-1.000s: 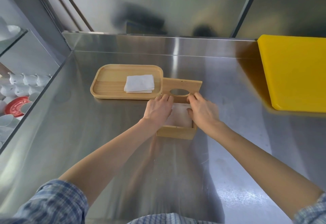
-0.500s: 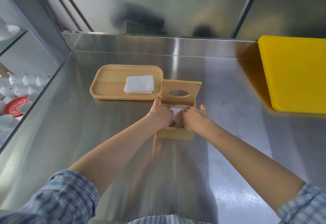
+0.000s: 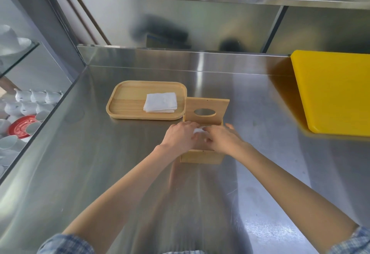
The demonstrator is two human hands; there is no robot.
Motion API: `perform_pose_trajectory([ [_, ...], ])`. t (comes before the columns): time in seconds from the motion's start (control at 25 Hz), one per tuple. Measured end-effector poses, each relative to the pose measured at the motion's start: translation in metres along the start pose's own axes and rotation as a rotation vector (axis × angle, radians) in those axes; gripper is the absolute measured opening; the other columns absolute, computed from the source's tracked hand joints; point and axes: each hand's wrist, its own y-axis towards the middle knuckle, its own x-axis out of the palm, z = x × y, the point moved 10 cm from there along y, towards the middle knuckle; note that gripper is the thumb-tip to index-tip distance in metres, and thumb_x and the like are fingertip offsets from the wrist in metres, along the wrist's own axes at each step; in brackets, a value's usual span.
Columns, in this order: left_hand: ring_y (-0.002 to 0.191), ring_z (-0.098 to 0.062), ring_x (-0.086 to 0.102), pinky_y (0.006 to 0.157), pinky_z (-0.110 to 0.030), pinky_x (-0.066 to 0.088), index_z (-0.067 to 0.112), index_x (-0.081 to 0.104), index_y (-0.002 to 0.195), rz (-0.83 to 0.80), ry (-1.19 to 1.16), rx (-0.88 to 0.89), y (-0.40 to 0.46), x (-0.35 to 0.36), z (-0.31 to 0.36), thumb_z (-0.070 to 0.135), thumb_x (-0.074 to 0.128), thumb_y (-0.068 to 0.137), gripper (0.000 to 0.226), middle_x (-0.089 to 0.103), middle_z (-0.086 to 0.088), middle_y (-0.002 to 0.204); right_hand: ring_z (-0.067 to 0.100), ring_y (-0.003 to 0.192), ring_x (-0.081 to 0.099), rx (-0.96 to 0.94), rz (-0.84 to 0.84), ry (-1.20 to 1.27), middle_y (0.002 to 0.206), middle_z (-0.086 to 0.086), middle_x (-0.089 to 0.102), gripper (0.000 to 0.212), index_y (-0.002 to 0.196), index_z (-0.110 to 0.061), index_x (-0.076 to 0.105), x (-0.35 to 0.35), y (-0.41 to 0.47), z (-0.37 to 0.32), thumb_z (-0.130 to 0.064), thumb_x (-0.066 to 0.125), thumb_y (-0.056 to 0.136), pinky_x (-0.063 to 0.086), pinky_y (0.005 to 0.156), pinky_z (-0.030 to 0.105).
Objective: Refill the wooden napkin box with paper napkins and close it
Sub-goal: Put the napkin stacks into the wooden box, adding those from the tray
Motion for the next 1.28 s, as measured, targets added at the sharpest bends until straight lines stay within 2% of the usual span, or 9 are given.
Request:
perform_pose_trajectory([
  [0.12,0.115,-0.027,0.055,0.084,-0.032,0.043,0.020,0.053,0.129,0.141,-0.145,-0.093,-0.021,-0.026,-0.020,0.024,0.040,0.096,0.035,0.060,-0.002,0.127,0.025,0.126,0.049,-0.002,0.112,0.210,0.137,0.003,0.055,0.041,0.135,-0.019,0.045,-0.020,-0.014,-0.009,-0.022,0.045,0.094,0.040,0.101,0.037],
  [0.2,0.115,-0.029,0.055,0.084,-0.034,0.044,0.019,0.053,0.128,0.189,-0.174,-0.147,-0.028,-0.037,-0.038,0.025,0.040,0.096,0.035,0.061,-0.003,0.127,0.024,0.126,0.050,0.011,0.159,0.358,0.136,0.002,0.056,0.040,0.134,-0.019,0.047,-0.027,-0.017,-0.016,-0.022,0.047,0.094,0.045,0.101,0.038],
  [0.32,0.114,-0.032,0.056,0.089,-0.037,0.046,0.017,0.054,0.127,0.183,-0.207,-0.229,-0.032,-0.046,-0.064,0.025,0.040,0.096,0.035,0.063,-0.007,0.126,0.023,0.125,0.052,-0.007,0.150,0.456,0.132,0.004,0.059,0.038,0.131,-0.016,0.050,-0.027,-0.009,-0.037,-0.021,0.049,0.094,0.045,0.102,0.042],
  [0.44,0.116,-0.031,0.056,0.091,-0.035,0.046,0.015,0.055,0.128,0.184,-0.245,-0.286,-0.030,-0.057,-0.089,0.024,0.040,0.095,0.037,0.063,-0.008,0.126,0.024,0.122,0.053,-0.048,0.140,0.493,0.129,0.007,0.060,0.038,0.130,-0.011,0.051,-0.036,0.003,-0.063,-0.021,0.049,0.094,0.044,0.102,0.039],
  [0.64,0.119,-0.029,0.054,0.095,-0.033,0.043,0.011,0.055,0.128,0.160,-0.330,-0.353,-0.014,-0.072,-0.129,0.022,0.041,0.095,0.037,0.061,-0.009,0.129,0.024,0.125,0.051,-0.073,0.122,0.537,0.137,0.009,0.054,0.044,0.138,-0.012,0.040,-0.047,0.034,-0.096,-0.022,0.045,0.096,0.042,0.105,0.036],
  [0.76,0.123,-0.027,0.052,0.096,-0.031,0.042,0.009,0.051,0.131,0.113,-0.337,-0.393,0.002,-0.073,-0.152,0.024,0.041,0.096,0.040,0.057,-0.009,0.133,0.024,0.129,0.047,-0.034,0.110,0.509,0.141,0.009,0.049,0.043,0.138,-0.011,0.040,-0.045,0.063,-0.108,-0.023,0.043,0.097,0.039,0.105,0.035],
  [1.0,0.127,-0.028,0.047,0.099,-0.032,0.040,0.006,0.043,0.136,-0.023,-0.358,-0.505,0.039,-0.052,-0.193,0.030,0.042,0.095,0.048,0.050,-0.011,0.140,0.034,0.131,0.040,0.225,0.028,0.533,0.143,0.017,0.039,0.048,0.139,-0.008,0.034,-0.014,0.129,-0.094,-0.031,0.040,0.097,0.041,0.105,0.043],
  [1.16,0.126,-0.030,0.046,0.098,-0.034,0.040,0.002,0.038,0.136,-0.108,-0.379,-0.581,0.065,-0.029,-0.216,0.035,0.042,0.095,0.053,0.047,-0.014,0.140,0.036,0.134,0.031,0.489,0.062,0.508,0.144,0.021,0.034,0.051,0.139,-0.004,0.028,-0.001,0.161,-0.070,-0.032,0.036,0.097,0.032,0.108,0.042],
  [1.28,0.130,-0.031,0.042,0.101,-0.035,0.038,0.001,0.031,0.140,-0.147,-0.428,-0.644,0.079,-0.012,-0.228,0.039,0.042,0.094,0.060,0.043,-0.015,0.144,0.036,0.134,0.030,0.618,0.075,0.515,0.144,0.022,0.033,0.053,0.139,-0.003,0.028,0.012,0.176,-0.058,-0.034,0.038,0.097,0.028,0.110,0.042],
])
